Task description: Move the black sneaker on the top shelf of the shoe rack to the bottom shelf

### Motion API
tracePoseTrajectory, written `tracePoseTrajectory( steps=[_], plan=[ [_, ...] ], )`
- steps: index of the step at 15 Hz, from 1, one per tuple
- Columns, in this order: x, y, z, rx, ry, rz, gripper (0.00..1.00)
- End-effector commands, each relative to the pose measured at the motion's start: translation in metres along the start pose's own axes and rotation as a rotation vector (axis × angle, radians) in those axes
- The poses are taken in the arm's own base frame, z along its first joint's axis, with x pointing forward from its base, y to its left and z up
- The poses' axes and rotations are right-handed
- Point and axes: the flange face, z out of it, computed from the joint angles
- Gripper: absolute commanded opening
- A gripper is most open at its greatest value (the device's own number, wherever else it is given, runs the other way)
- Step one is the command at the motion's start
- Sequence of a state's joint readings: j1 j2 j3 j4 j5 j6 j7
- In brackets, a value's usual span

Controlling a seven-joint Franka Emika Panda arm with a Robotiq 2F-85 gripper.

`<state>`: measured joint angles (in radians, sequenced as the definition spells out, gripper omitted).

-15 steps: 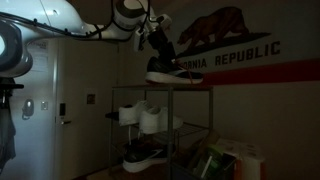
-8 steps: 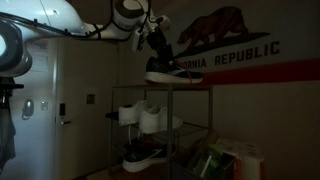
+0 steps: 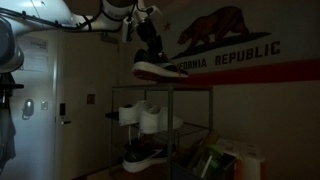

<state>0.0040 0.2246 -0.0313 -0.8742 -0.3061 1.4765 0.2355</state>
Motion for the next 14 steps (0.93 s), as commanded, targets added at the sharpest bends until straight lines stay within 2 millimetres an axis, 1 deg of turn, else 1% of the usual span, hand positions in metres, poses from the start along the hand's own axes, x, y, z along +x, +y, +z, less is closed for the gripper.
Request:
tracePoseTrajectory(
  steps=[1,3,7,11,14],
  plan=[
    [-0.019,0.018,-0.040,0.028,-0.003,-0.016,0.08],
    [-0.030,0.029,-0.057,0.039,-0.013,-0.027,0.07],
    [-0.054,0.056,-0.084,0.066,-0.060,-0.052,0.07],
    [-0.086,0.078,-0.100,0.051,-0.155,-0.088,0.07],
    [-0.113,0.089,-0.115,0.029,-0.216,-0.101,0.07]
  ],
)
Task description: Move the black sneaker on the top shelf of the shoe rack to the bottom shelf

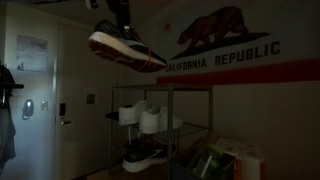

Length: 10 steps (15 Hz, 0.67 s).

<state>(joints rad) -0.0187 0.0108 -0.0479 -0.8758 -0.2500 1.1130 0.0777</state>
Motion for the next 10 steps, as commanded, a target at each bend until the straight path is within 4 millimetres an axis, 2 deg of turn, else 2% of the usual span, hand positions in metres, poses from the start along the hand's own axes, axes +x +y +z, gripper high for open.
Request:
tracePoseTrajectory(
  steps=[1,4,6,10],
  plan=[
    [-0.039,0.012,-0.014,-0.011,-0.059,-0.018,0.07],
    [-0.066,0.020,-0.017,-0.011,-0.126,-0.009,0.07],
    [-0.084,0.022,-0.011,-0.012,-0.190,-0.013,0.07],
    [-0.108,0.009,0.030,-0.025,-0.348,-0.056,0.06]
  ],
)
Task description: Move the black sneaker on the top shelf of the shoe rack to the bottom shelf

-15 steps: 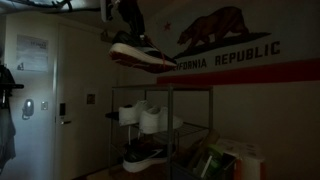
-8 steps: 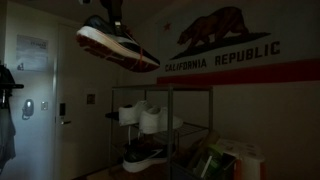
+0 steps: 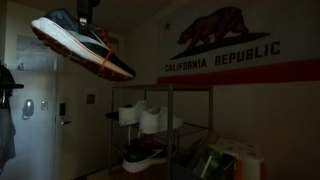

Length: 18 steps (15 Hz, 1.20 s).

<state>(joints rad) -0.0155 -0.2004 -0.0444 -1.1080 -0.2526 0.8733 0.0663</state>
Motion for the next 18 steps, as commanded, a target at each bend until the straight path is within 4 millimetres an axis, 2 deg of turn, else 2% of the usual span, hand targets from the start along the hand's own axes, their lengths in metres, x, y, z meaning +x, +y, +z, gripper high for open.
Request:
tracePoseTrajectory(
  steps=[1,6,10,14,18],
  plan=[
    [-0.011,-0.019,0.045,-0.014,-0.107,-0.052,0.07],
    [0.016,-0.065,0.118,-0.075,-0.139,-0.116,0.07],
    [0.039,-0.096,0.193,-0.080,-0.117,-0.163,0.07],
    [0.054,-0.105,0.257,-0.096,-0.096,-0.173,0.06],
    [0.059,-0.105,0.304,-0.091,-0.083,-0.167,0.06]
  ],
)
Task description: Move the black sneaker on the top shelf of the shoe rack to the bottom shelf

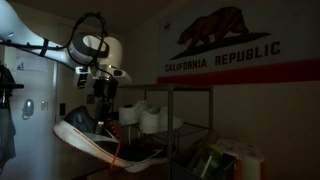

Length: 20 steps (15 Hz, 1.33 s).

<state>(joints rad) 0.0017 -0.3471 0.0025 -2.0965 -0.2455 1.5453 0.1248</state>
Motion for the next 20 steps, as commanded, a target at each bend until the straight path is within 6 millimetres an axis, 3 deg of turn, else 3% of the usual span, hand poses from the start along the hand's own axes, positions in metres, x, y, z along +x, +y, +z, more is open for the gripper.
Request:
tracePoseTrajectory(
  steps=[1,6,13,20],
  plan=[
    [-0.006,0.003,0.030,0.013,0.045,0.031,0.06],
    [0.009,0.004,0.068,0.053,0.116,0.053,0.07],
    [0.028,-0.006,0.096,0.075,0.340,0.147,0.07],
    [0.031,-0.014,0.122,0.043,0.586,0.265,0.07]
  ],
)
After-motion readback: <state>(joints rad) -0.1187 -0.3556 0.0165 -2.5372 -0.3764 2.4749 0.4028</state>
